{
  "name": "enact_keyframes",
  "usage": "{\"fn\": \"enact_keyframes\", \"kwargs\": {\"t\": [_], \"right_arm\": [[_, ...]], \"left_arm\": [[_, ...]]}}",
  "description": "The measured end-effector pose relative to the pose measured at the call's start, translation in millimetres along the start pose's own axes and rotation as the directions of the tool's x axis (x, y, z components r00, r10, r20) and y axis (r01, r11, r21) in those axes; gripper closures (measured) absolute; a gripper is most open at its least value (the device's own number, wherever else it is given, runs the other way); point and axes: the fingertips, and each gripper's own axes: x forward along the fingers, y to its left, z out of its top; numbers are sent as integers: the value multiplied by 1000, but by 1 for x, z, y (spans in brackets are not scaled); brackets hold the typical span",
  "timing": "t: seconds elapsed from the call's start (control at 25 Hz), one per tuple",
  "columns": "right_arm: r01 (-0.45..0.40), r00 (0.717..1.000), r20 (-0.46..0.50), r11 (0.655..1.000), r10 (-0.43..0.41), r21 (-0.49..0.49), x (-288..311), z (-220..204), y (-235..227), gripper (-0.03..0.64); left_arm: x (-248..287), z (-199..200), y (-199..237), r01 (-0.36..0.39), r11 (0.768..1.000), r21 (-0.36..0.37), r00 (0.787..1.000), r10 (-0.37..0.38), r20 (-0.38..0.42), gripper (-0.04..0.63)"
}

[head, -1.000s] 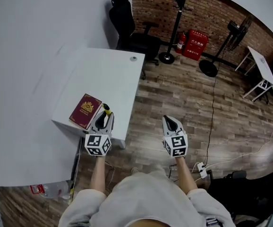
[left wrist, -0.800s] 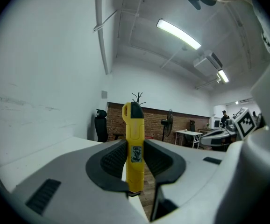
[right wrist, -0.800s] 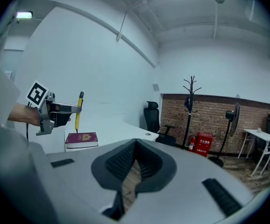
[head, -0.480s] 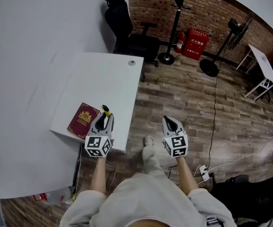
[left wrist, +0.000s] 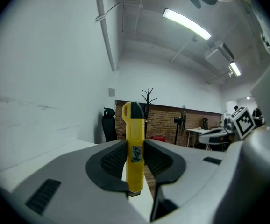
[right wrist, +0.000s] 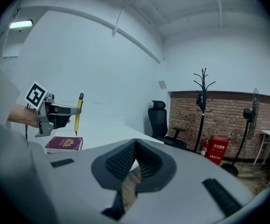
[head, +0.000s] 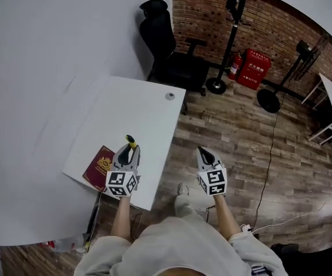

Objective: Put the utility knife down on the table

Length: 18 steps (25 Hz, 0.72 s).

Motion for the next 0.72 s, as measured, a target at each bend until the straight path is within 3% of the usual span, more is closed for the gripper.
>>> {"fn": "enact_keyframes", "kwargs": {"t": [0.72], "right_arm": [[-137,990,-29,991,137,8,159,34,-118,618]], "left_arm": [[165,14,42,-148,989,8,984,148,-95,485]]}}
